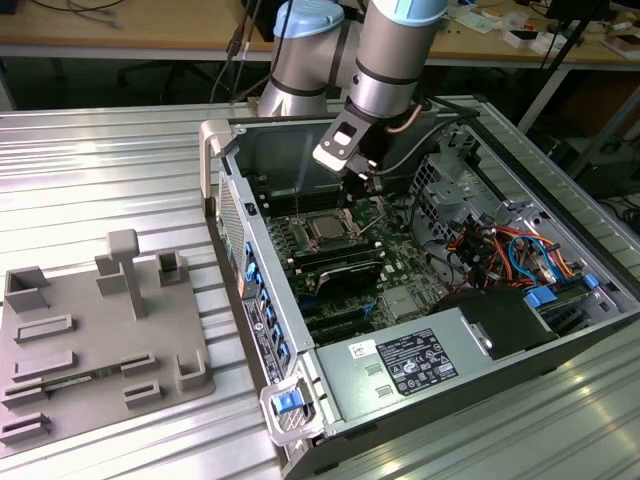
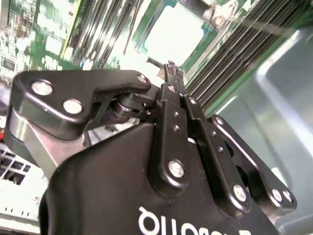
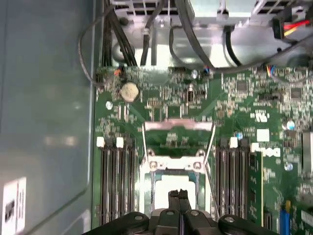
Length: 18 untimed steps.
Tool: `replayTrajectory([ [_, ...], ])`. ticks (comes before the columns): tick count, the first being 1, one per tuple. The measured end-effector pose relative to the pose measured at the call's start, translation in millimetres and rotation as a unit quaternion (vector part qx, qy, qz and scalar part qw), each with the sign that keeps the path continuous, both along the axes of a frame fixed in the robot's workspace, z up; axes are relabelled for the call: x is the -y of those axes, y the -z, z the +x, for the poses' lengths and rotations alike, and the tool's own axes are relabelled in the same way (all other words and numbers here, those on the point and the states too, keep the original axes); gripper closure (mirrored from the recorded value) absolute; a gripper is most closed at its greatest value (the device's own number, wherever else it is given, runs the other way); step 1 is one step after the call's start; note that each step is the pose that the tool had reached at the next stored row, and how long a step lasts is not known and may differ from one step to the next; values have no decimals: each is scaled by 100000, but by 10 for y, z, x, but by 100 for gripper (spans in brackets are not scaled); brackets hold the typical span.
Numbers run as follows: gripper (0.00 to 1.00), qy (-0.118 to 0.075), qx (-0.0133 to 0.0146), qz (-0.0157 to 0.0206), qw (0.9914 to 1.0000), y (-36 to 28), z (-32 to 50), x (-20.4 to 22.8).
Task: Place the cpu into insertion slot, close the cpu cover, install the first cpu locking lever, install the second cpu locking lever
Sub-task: 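Close the cpu cover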
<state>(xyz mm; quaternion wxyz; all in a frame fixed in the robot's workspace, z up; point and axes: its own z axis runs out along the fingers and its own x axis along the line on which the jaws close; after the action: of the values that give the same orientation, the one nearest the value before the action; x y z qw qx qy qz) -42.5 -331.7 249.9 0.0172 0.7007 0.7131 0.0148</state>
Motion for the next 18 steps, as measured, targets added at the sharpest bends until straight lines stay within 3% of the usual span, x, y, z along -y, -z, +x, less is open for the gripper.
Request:
replayTrajectory([
  [3,89,-87,-6,-2,100000,1,145,-6],
  [6,89,-123,-10,-6,100000,-20,180,-13],
  [12,89,-124,-7,-1,100000,-143,219,-31],
  [18,89,-128,-6,1,100000,-173,349,-51],
])
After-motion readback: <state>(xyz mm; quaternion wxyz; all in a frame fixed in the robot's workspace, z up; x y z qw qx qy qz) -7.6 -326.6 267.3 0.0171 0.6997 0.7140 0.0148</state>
